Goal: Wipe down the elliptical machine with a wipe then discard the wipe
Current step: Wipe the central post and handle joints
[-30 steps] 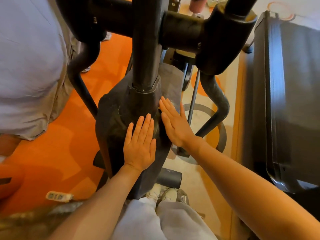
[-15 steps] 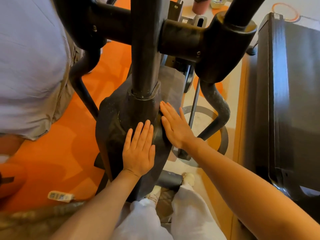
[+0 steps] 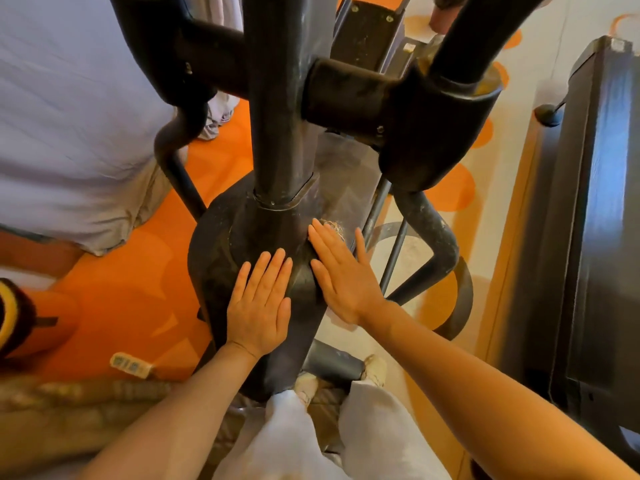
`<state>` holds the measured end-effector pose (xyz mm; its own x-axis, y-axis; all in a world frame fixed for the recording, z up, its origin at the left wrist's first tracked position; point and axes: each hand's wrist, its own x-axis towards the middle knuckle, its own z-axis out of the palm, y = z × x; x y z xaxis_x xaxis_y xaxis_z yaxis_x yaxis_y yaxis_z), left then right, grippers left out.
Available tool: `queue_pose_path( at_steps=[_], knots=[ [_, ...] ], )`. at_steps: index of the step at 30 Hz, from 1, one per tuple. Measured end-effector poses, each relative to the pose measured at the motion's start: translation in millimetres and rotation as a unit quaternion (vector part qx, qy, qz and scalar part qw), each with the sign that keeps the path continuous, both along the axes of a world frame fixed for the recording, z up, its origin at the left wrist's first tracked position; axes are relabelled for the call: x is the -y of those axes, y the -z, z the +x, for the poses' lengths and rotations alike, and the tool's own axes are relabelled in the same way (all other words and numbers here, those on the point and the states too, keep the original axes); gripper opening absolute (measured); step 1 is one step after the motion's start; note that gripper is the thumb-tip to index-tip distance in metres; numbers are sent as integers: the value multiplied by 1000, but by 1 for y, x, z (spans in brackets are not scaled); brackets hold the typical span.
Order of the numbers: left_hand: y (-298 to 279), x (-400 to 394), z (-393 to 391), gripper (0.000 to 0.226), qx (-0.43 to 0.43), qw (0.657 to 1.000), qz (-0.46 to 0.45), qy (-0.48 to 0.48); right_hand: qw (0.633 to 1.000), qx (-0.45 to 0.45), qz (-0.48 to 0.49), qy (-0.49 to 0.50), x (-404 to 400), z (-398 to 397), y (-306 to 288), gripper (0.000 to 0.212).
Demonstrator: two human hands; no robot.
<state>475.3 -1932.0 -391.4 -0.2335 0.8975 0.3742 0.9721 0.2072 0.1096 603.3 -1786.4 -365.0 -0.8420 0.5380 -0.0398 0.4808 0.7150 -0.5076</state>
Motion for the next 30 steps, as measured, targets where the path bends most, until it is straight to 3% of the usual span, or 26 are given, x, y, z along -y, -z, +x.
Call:
queue_pose_path(
  at_steps=[13,17,24,30],
  knots=[
    [2,0,0,54,-7,1000,-6,-8,984,141,-57,98,-39,-40,1,57],
    [2,2,0,54,-8,1000,-13,-7,984,125,-86,96,-43,-38,2,56],
    [0,0,2,54,-4,1000,-20,-15,998,31,-53,20,-18,0,-2,62],
    [-6,-1,3,54,-8,998,-51,-26,982,142,-110,61,-68,-24,6,60]
  ],
)
